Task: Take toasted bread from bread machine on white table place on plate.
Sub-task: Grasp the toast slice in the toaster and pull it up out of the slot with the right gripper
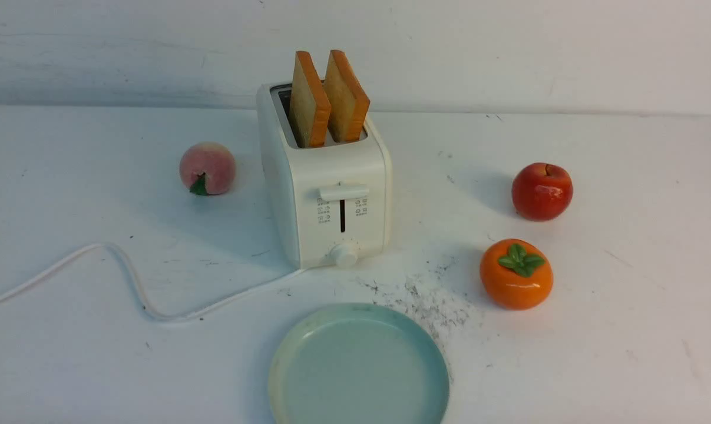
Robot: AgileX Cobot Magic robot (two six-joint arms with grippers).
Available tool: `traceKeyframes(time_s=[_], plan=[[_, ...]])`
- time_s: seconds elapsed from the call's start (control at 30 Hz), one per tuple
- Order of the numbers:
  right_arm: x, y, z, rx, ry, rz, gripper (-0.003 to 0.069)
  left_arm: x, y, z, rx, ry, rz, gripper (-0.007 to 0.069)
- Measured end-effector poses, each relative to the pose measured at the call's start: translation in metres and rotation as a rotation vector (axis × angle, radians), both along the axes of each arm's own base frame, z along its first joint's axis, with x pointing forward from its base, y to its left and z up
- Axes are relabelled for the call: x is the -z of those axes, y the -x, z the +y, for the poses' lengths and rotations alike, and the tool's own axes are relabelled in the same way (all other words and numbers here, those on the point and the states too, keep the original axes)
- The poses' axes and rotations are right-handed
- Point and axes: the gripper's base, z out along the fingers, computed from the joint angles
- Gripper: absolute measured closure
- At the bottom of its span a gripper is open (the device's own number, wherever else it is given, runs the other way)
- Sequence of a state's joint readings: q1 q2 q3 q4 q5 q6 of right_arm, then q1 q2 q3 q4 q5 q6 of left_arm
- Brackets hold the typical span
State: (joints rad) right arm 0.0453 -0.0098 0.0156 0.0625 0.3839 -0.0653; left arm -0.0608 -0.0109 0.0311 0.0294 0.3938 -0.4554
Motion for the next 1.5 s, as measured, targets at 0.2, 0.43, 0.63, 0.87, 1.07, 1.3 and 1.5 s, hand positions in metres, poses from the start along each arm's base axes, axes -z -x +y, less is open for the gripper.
traceKeyframes(time_s=[0.2,0.43,0.63,0.87,1.07,1.3,1.5], plan=[[0.0000,0.0000,0.0000,0.000,0.000,0.000,0.0419,0.0000,0.0000,0.0000,0.000,-0.001,0.000,0.0386],[0.0000,0.0000,0.0000,0.000,0.000,0.000,0.0419,0.0000,0.0000,0.0000,0.000,-0.001,0.000,0.0386],[0.0000,0.0000,0.0000,0.000,0.000,0.000,0.0419,0.0000,0.0000,0.0000,0.000,-0.001,0.000,0.0386],[0.0000,0.0000,0.0000,0.000,0.000,0.000,0.0419,0.0000,0.0000,0.0000,0.000,-0.001,0.000,0.0386],[0.0000,0.0000,0.0000,0.000,0.000,0.000,0.0419,0.0000,0.0000,0.0000,0.000,-0.001,0.000,0.0386],[0.0000,0.0000,0.0000,0.000,0.000,0.000,0.0419,0.0000,0.0000,0.0000,0.000,-0.001,0.000,0.0386],[0.0000,0.0000,0.0000,0.000,0.000,0.000,0.0419,-0.0022,-0.0008,0.0010,0.004,-0.048,-0.028,0.0386]])
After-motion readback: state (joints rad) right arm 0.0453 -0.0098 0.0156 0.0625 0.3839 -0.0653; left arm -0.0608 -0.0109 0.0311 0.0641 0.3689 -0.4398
